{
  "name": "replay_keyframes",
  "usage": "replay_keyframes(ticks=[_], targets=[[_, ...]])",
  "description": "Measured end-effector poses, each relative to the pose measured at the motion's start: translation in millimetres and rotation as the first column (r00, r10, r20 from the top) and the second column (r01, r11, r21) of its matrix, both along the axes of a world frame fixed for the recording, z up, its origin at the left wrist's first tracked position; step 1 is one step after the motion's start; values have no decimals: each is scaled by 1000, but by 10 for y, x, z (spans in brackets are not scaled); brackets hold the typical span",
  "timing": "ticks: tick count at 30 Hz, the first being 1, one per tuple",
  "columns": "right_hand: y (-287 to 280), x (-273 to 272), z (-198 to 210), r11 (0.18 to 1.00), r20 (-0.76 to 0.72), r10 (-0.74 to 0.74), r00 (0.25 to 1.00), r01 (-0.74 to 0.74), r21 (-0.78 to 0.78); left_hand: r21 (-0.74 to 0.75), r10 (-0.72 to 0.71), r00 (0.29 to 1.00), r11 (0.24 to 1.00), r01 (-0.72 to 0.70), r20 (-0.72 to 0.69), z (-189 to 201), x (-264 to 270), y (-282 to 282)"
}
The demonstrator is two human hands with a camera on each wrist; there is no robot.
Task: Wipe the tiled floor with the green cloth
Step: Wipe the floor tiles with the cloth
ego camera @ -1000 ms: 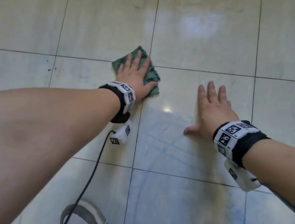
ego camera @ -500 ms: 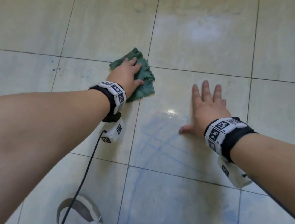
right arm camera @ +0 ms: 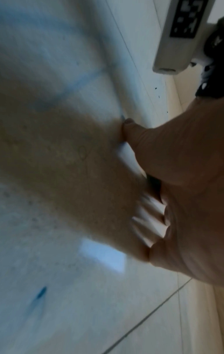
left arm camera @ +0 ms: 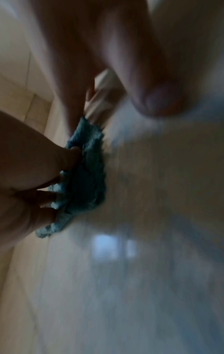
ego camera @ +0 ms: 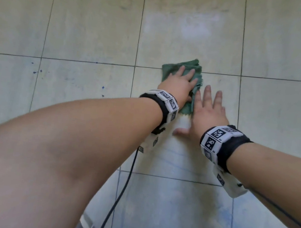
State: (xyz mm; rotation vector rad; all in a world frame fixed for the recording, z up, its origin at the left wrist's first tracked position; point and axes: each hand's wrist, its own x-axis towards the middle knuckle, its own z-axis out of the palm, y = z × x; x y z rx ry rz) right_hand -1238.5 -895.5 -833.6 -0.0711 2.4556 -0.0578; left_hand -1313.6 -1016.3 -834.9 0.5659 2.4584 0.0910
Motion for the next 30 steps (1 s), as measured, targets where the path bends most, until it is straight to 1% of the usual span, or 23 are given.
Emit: replay_keyframes(ticks=[1,3,4,6,8,10,12,14,16,17,19,21,22,24,26,27,28,30], targets=[[-1,-12,1,1000,5,-3,1000,3,6,14,4,1000,1000,-4,0,-8,-5,46],[-25,-34,16,1000,21,-4,1000,4,10,34,38,999,999,-38,-1,9,-15,-80],[-43,-55,23,1000,28,-3,1000,3,10,38,77,997,996,-77,-9,20,-28,-225],[-97,-94,49,1000,49,18,999,-18,-3,54,214,976,976,-212,-32,17,-30,-621],[-184,-143,73,995,56,91,994,-89,-39,62,365,929,930,-362,-58,-11,27,-1081],[-330,-206,75,978,39,199,979,-195,-75,39,494,866,870,-492,-80,-26,138,-1545],[-547,-255,64,956,13,275,961,-273,-105,1,595,797,801,-598,-98,-28,277,-1966],[-825,-266,60,937,-8,323,946,-321,-136,-40,655,747,748,-663,-114,-19,420,-2261],[-1119,-236,38,920,-7,363,932,-359,-159,-58,667,736,736,-675,-116,-17,541,-2372],[-1248,-218,23,916,2,371,928,-366,-164,-58,650,751,751,-658,-113,-26,583,-2349],[-1416,-203,-9,923,7,358,934,-352,-157,-56,568,818,817,-574,-93,-45,623,-2175],[-1472,-215,-22,928,-6,350,937,-347,-138,-61,444,894,892,-448,-64,-69,637,-1928],[-1469,-223,-29,926,-15,359,933,-358,-123,-60,392,919,917,-394,-51,-84,640,-1821],[-1448,-245,-42,920,-31,380,924,-382,-88,-45,342,939,938,-344,-42,-123,607,-1733],[-1450,-251,-32,918,-29,392,920,-393,-62,-20,343,938,939,-344,-47,-144,523,-1811],[-1462,-253,-23,917,-24,393,919,-394,-58,-17,366,929,930,-368,-59,-142,461,-1901],[-1471,-257,-15,918,-16,392,920,-393,-58,-13,412,908,910,-414,-75,-134,383,-2017],[-1484,-278,-5,919,4,390,921,-389,-57,-11,531,840,844,-536,-111,-127,231,-2325]])
